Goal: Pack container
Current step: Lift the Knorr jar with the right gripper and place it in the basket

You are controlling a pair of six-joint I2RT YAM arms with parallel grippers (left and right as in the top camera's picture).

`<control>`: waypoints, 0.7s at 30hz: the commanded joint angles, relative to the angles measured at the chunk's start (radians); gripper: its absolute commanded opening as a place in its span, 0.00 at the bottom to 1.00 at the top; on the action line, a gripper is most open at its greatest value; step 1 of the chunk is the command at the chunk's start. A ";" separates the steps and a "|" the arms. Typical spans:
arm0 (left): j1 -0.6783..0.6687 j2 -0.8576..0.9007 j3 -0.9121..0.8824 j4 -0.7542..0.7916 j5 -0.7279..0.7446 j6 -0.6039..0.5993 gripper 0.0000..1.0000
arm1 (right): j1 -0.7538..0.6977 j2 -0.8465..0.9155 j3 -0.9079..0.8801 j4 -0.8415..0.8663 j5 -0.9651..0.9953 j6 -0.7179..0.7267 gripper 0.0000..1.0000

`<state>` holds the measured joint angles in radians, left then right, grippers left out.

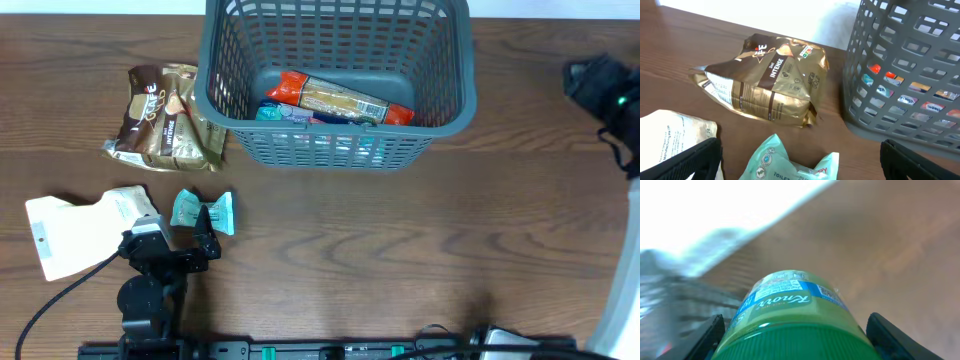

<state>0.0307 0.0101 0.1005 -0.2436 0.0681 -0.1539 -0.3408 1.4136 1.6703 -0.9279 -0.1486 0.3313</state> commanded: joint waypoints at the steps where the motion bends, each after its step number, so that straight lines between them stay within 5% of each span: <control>1: -0.004 -0.006 -0.016 -0.031 -0.004 0.002 0.99 | 0.084 -0.056 0.122 -0.017 -0.140 -0.179 0.01; 10: -0.004 -0.006 -0.016 -0.031 -0.004 0.002 0.99 | 0.435 -0.070 0.241 -0.048 -0.129 -0.429 0.01; 21: -0.004 -0.006 -0.016 -0.031 -0.004 0.002 0.98 | 0.726 0.143 0.241 -0.006 0.198 -0.445 0.01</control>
<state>0.0307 0.0101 0.1005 -0.2432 0.0681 -0.1535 0.3557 1.4818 1.8965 -0.9474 -0.0620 -0.0887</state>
